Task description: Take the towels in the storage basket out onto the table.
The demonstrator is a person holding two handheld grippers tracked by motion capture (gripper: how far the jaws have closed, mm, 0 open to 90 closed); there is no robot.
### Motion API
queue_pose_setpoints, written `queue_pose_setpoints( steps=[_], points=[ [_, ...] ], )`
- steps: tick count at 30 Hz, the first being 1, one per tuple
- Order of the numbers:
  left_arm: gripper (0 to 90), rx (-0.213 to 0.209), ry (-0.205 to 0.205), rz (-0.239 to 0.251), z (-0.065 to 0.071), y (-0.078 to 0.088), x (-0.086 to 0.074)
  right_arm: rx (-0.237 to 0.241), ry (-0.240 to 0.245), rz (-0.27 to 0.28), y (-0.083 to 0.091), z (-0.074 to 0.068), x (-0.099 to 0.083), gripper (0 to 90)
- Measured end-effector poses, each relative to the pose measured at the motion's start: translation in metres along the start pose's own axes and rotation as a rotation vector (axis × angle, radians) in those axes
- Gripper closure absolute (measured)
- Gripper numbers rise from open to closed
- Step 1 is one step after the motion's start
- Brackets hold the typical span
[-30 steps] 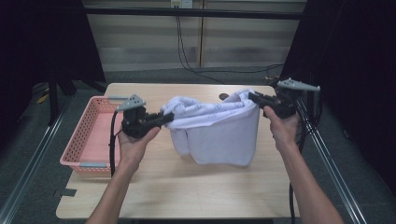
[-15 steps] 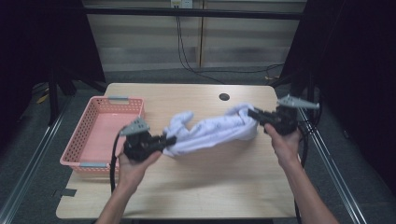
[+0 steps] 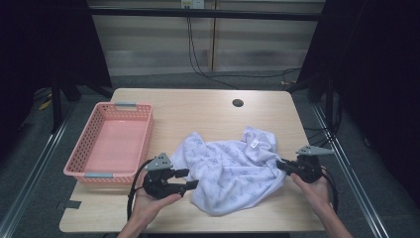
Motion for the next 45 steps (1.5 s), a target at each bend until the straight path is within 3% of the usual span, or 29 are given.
queue_pose_setpoints(
  steps=[2,3,6,9,10,12,14,16,18,19,23,27,29,30,32,34,35,38,40,41,42,45],
  points=[
    [47.4,0.0,-0.001,0.0,-0.006,-0.003,0.001,-0.008,-0.019,-0.014,-0.002,0.005,-0.002,80.4],
    [50.9,0.003,0.005,-0.001,-0.01,-0.005,0.002,-0.003,-0.06,-0.003,-0.007,0.013,-0.005,80.4],
    [56.1,0.011,0.016,-0.038,-0.025,-0.021,0.003,-0.033,-0.045,-0.04,-0.021,0.023,-0.004,80.2],
    [54.7,0.006,0.028,-0.054,-0.035,-0.032,0.002,-0.037,-0.046,-0.053,-0.029,0.028,-0.006,77.3],
    [54.7,0.008,0.027,-0.066,-0.038,-0.037,0.001,-0.038,-0.047,-0.047,-0.029,0.029,-0.006,71.5],
    [52.4,0.01,0.027,-0.117,-0.044,-0.052,-0.003,-0.049,-0.061,-0.009,-0.019,0.028,-0.003,48.7],
    [52.7,0.023,0.012,-0.145,-0.046,-0.058,-0.006,-0.049,-0.06,0.007,-0.014,0.026,-0.002,45.2],
    [60.6,0.038,0.006,-0.18,-0.048,-0.064,-0.009,-0.069,-0.044,0.044,0.002,0.018,0.003,40.7],
    [71.7,0.083,-0.027,-0.213,-0.048,-0.069,-0.013,-0.06,-0.028,0.076,0.014,0.008,0.006,39.8],
    [74.2,0.076,-0.028,-0.211,-0.048,-0.069,-0.014,-0.059,-0.016,0.084,0.019,0.001,0.008,39.5],
    [87.2,0.094,-0.034,-0.215,-0.047,-0.069,-0.016,0.015,0.037,0.101,0.034,-0.036,0.009,39.3],
    [88.9,0.082,-0.033,-0.249,-0.037,-0.063,-0.024,0.144,0.102,0.072,0.026,-0.079,0.011,39.5],
    [88.8,0.069,-0.016,-0.261,-0.032,-0.058,-0.03,0.213,0.127,0.066,0.017,-0.098,0.017,39.3],
    [88.0,0.066,-0.027,-0.272,-0.029,-0.055,-0.033,0.24,0.143,0.065,0.012,-0.107,0.021,38.4],
    [81.0,0.064,-0.031,-0.291,-0.025,-0.049,-0.037,0.293,0.167,0.078,0.004,-0.122,0.032,37.7],
    [80.0,0.074,-0.047,-0.301,-0.024,-0.042,-0.041,0.348,0.171,0.091,-0.002,-0.133,0.042,37.3],
    [78.2,0.065,-0.035,-0.296,-0.025,-0.039,-0.043,0.367,0.178,0.1,-0.005,-0.138,0.047,36.4],
    [75.9,0.081,-0.024,-0.289,-0.032,-0.032,-0.043,0.384,0.207,0.072,-0.02,-0.151,0.053,40.5],
    [75.9,0.09,-0.022,-0.288,-0.036,-0.028,-0.042,0.388,0.242,0.06,-0.027,-0.154,0.053,67.3],
    [76.1,0.093,-0.022,-0.281,-0.037,-0.027,-0.043,0.368,0.234,0.058,-0.028,-0.152,0.052,75.6],
    [76.3,0.097,-0.022,-0.274,-0.038,-0.026,-0.043,0.363,0.229,0.053,-0.027,-0.148,0.052,78.2],
    [76.3,0.102,-0.008,-0.266,-0.04,-0.024,-0.044,0.32,0.183,0.07,-0.018,-0.124,0.047,79.7]
  ],
)
Point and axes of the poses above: each handheld gripper's, and its own axes: y roughly backward along the jaws, x roughly out of its top, z roughly to its right, the point moved 3 cm from there along -y, roughly forward along the jaws, and after that the axes turned 15 degrees about y, right-handed, at the moved point
